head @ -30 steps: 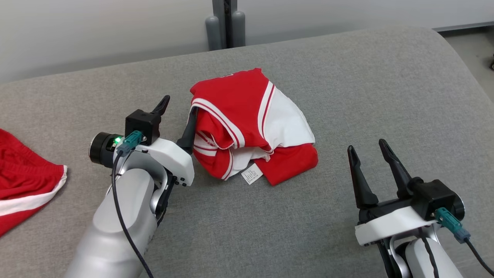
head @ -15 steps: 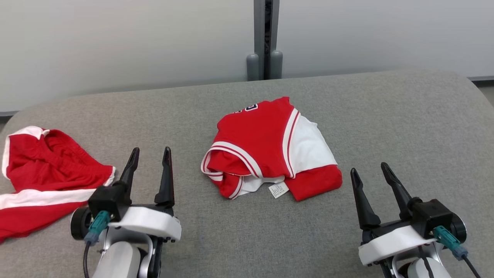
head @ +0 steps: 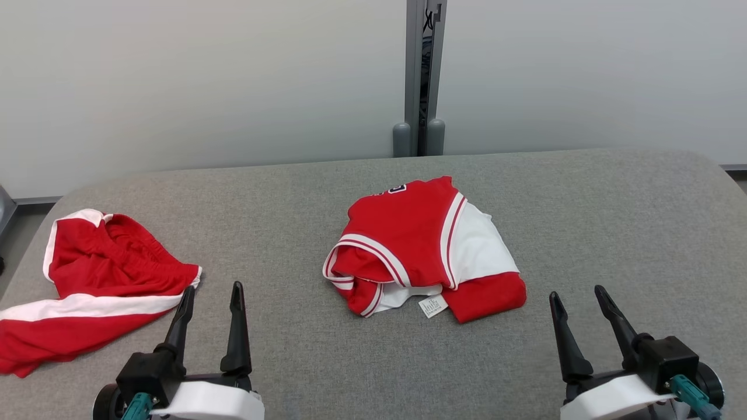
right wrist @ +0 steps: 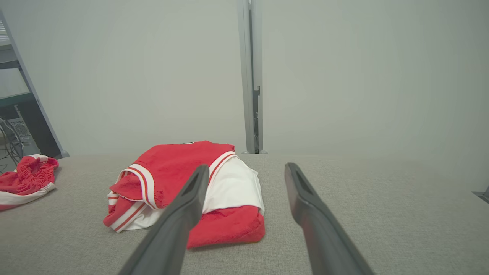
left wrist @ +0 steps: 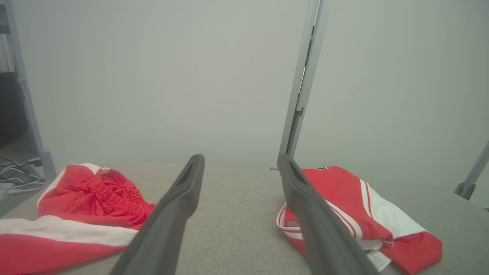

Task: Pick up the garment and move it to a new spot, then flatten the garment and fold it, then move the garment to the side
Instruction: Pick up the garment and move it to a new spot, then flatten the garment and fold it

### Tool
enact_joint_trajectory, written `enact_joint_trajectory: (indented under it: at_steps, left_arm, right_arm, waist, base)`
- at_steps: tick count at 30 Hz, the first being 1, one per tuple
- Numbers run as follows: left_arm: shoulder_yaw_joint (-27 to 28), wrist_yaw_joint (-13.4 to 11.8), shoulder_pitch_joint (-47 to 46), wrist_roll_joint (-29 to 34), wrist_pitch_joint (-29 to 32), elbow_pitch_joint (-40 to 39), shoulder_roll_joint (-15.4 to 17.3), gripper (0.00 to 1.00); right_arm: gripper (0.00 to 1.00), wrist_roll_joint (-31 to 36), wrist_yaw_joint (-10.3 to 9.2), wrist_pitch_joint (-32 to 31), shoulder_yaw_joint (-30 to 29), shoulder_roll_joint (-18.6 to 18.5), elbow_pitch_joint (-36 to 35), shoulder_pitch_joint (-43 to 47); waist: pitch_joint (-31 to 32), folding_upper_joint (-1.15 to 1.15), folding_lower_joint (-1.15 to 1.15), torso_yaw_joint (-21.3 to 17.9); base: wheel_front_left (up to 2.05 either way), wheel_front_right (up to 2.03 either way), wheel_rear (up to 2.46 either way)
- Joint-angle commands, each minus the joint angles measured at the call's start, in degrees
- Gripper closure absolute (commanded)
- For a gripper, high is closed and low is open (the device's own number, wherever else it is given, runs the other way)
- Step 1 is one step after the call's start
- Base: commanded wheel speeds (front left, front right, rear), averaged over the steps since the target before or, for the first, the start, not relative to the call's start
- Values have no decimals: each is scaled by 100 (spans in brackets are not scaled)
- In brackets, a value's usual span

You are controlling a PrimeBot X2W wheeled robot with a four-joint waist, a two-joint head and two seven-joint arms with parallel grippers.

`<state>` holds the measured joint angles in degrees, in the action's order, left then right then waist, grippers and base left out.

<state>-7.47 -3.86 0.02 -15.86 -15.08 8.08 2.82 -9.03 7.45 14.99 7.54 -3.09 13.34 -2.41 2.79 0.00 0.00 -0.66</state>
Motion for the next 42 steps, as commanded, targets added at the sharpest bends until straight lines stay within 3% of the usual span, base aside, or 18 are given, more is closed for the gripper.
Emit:
enact_joint_trajectory:
  at_steps: [1,11,42]
  left_arm:
    - [41,-66,128,-13,-10,-87,19,0]
    - [160,-123,533,89,-10,-182,16,0]
    - [-95,-228,233,89,-10,-2,13,0]
  right_arm:
    - [0,10,5,31,-81,-16,-13,120]
    - [0,28,5,31,-168,-1,47,267]
    - [0,16,5,31,-66,4,121,118]
  waist:
    - [55,0,0,8]
    - [150,0,0,4]
    - [0,0,0,-154]
  base:
    - [0,0,0]
    - [0,0,0]
    - [0,0,0]
